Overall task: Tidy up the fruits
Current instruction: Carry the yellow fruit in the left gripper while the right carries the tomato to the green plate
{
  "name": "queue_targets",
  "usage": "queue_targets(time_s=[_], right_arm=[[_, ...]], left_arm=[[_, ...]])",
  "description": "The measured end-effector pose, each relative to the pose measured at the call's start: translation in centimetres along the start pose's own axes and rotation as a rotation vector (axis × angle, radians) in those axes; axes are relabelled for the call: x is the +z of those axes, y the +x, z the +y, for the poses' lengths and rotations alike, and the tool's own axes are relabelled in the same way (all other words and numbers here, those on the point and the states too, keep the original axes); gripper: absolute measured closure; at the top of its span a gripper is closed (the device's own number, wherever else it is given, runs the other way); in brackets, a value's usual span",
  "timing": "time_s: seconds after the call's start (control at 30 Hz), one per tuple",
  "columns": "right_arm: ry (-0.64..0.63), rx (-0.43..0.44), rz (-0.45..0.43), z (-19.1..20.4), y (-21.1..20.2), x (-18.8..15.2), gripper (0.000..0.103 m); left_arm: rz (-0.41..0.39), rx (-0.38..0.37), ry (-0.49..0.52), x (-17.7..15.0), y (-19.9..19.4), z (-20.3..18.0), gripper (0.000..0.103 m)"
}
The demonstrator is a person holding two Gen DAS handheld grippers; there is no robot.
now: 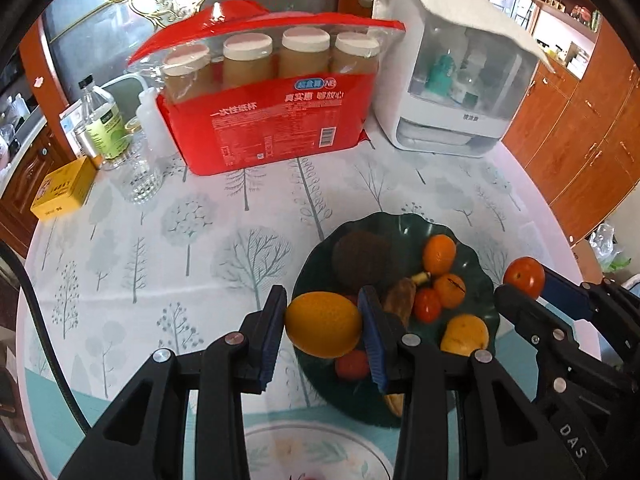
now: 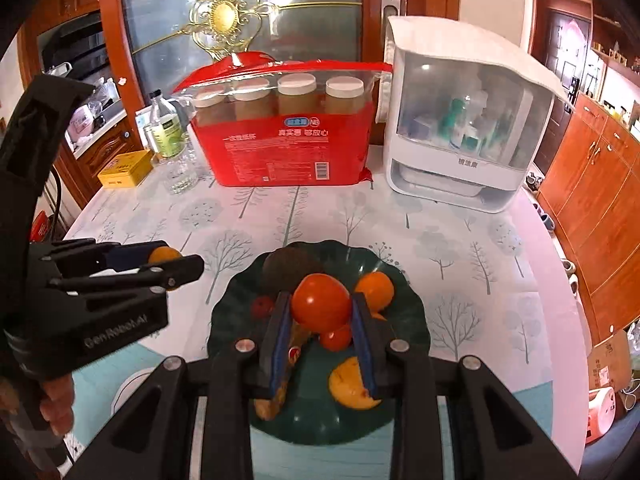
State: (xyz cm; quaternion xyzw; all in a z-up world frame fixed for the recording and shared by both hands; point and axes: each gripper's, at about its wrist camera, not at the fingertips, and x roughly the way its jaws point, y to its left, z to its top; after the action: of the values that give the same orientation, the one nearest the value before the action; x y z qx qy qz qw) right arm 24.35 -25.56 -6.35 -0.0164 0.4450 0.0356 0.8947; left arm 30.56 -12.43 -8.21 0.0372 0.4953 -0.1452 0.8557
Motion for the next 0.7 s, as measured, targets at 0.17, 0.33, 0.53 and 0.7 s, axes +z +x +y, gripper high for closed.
queue_targets(time_s=[0.17,0.33,0.53,0.7], right_arm=[[0.006,0.002,0.049,-0.1,2.5,-0.6,0.074],[0.01,0.006,0.102,-0.3,4.7,-1.6,0.074],[0.011,0.005,0.159,-0.7,7.0,-2.6,0.074],[0.013,0.002,0.187,-0.9,8.1,-3.2,0.073]], left_arm=[[0.046,0.001,0.003,-0.4,3.2,-0.5,0.067],[0.093,-0.001,0.005,-1.2,5.7,-0.5,0.067],[0.125,-0.011,-0.002,-1.7,7.3,-0.3,0.067],[0.143,-0.03,-0.008,-1.7,8.2,-0.3,0.067]])
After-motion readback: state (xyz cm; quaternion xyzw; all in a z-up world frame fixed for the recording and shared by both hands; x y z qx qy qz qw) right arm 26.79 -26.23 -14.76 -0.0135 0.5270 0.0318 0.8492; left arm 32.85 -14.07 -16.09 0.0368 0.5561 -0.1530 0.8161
